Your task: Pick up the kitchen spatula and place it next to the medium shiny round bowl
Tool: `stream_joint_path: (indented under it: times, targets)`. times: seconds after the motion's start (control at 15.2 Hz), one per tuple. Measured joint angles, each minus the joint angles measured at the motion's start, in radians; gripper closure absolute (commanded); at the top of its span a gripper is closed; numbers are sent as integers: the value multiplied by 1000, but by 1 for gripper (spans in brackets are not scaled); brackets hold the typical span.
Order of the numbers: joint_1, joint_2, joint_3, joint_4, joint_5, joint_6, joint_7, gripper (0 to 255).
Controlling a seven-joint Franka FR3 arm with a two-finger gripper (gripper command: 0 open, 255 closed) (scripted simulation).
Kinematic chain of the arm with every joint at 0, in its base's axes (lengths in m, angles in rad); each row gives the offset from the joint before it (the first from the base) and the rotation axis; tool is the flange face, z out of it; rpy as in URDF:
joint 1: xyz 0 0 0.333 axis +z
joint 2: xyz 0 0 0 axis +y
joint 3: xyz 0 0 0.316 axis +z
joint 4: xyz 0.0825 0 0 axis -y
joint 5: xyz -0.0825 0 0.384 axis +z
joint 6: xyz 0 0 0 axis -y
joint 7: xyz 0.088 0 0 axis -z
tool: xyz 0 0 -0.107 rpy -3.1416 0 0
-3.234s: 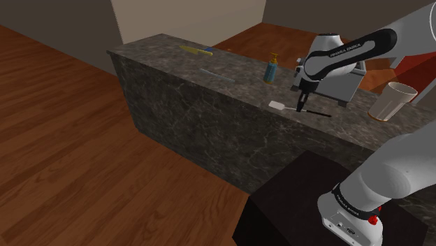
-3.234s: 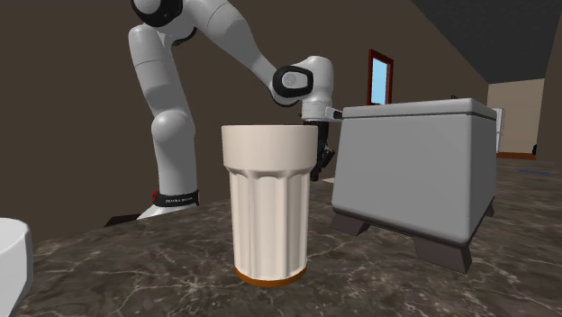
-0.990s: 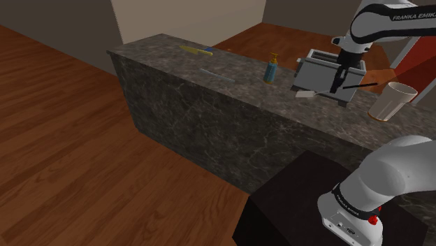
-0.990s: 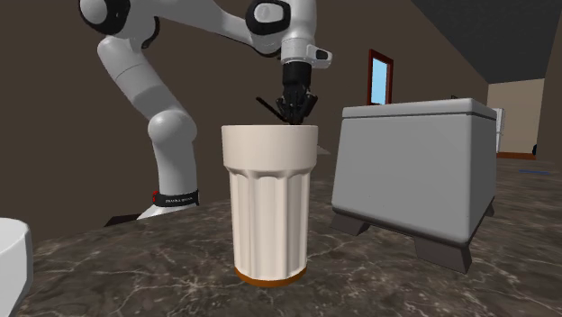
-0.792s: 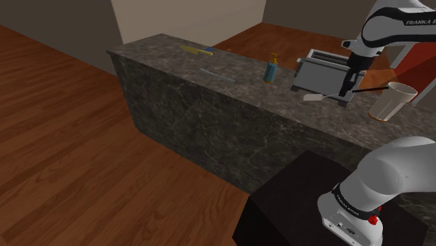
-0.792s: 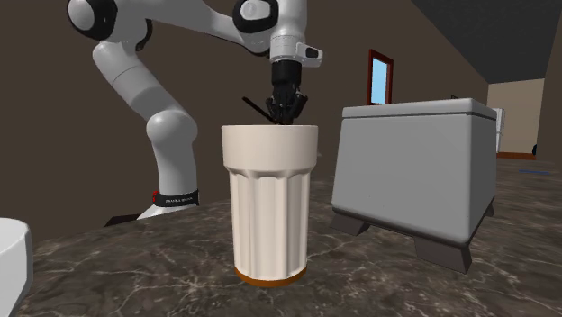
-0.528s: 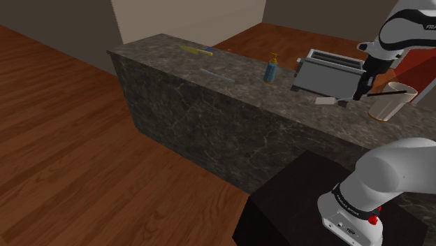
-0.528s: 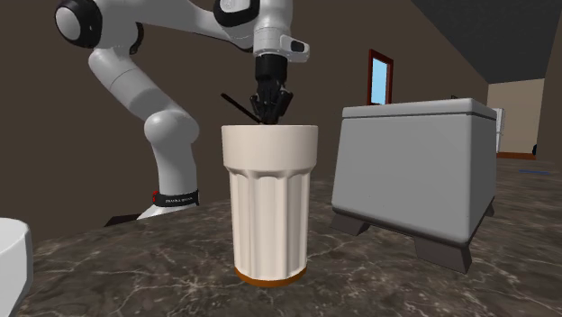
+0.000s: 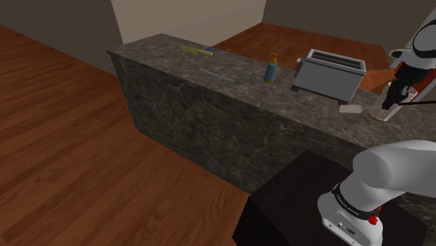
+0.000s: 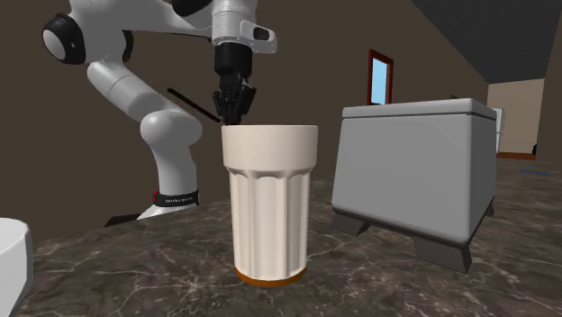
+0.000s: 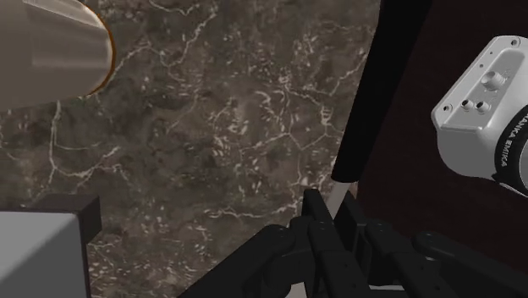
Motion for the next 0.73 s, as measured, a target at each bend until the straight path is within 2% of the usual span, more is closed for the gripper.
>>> stream_joint_path:
  times: [0.46,0.73]
  targets:
    - [-98,-75,-118,32,-117,-54,-174,255]
    - [-124,-74,-203,90,-180,-67,-277,255]
